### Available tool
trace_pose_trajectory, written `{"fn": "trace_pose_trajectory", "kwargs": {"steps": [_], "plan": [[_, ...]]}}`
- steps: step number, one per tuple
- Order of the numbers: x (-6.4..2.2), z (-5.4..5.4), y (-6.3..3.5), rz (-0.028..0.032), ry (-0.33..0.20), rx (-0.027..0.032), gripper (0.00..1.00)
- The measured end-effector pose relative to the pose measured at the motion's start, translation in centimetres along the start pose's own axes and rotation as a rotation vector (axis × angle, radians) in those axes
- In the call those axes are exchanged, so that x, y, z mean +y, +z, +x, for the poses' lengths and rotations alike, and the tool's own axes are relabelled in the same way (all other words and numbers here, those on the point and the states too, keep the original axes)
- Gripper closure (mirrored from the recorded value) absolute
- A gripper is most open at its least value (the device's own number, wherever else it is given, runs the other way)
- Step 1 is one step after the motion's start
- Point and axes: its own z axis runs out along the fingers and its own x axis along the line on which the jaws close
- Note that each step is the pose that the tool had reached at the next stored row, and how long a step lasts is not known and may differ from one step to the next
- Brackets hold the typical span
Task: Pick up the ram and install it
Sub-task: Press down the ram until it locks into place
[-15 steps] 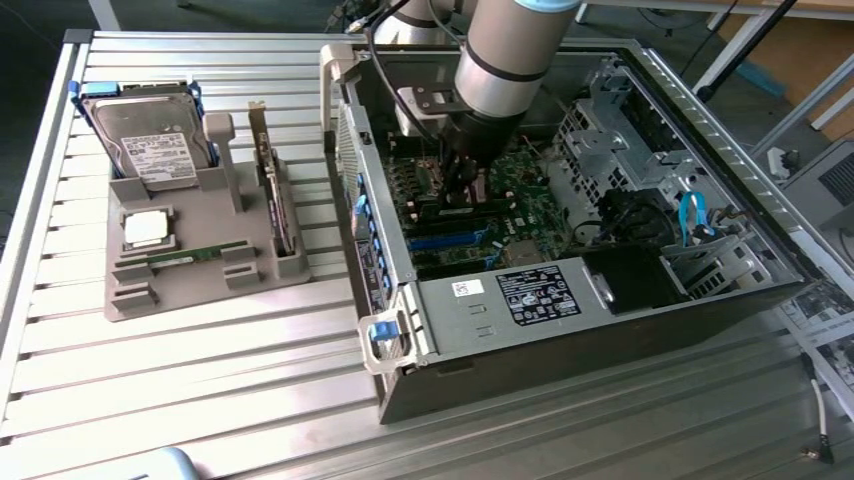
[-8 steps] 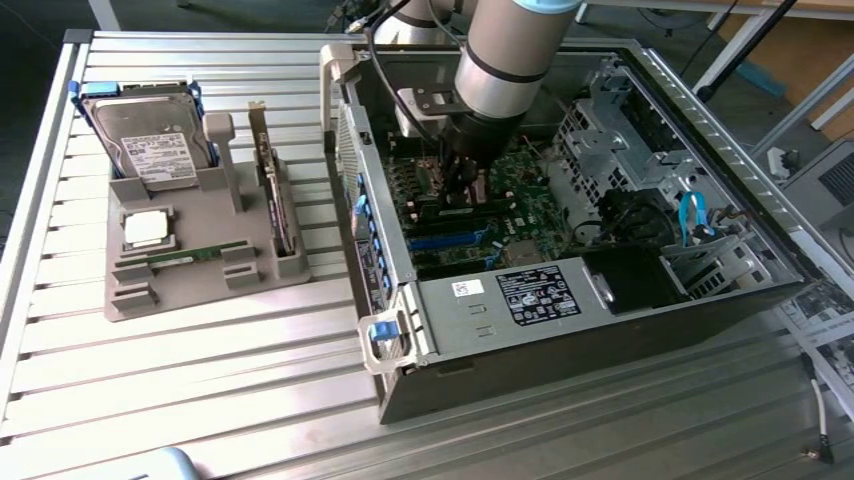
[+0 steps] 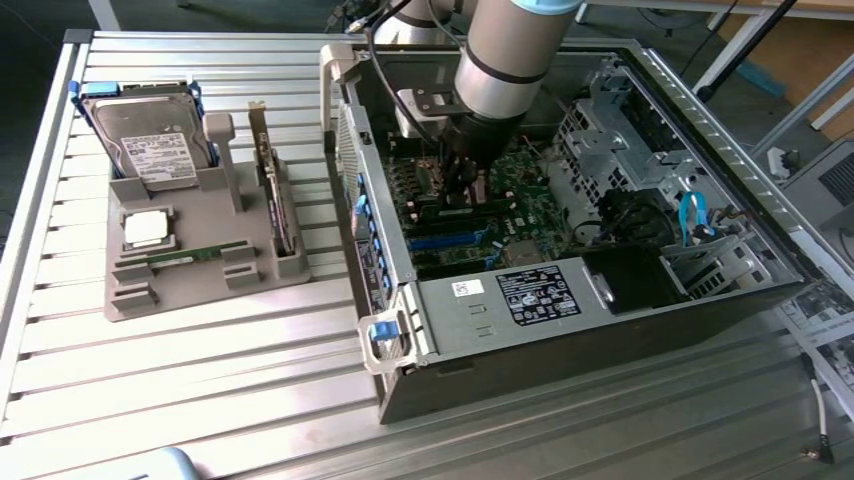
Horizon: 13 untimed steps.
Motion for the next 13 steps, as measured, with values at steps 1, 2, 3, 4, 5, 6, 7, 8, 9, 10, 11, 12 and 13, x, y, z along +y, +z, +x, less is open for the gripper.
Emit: {"fn": "trace_pose_trajectory", "kwargs": {"steps": [1,2,3,4,5,6,7,8,9,10,11,12,13], "plan": [[0.00,0.00,0.01,-0.0001,0.000,0.0003,0.89],[0.00,0.00,0.01,-0.0001,0.000,0.0004,0.89],[0.00,0.00,0.01,-0.0001,0.000,0.0004,0.89],[0.00,0.00,0.02,0.0000,0.000,0.0003,0.89],[0.00,0.00,0.02,0.0000,0.000,0.0002,0.89],[0.00,0.00,0.03,0.0000,0.000,0.0001,0.89],[0.00,0.00,0.04,0.0000,0.000,0.0002,0.89],[0.00,0.00,0.07,0.0000,0.000,0.0001,0.89],[0.00,0.00,0.09,0.0000,0.000,0.0001,0.89],[0.00,0.01,0.11,0.0000,0.000,0.0002,0.89],[0.00,0.01,0.13,0.0000,0.000,0.0002,0.89],[0.00,0.01,0.14,-0.0001,0.000,0.0003,0.89],[0.00,0.01,0.14,-0.0001,0.000,0.0003,0.89]]}}
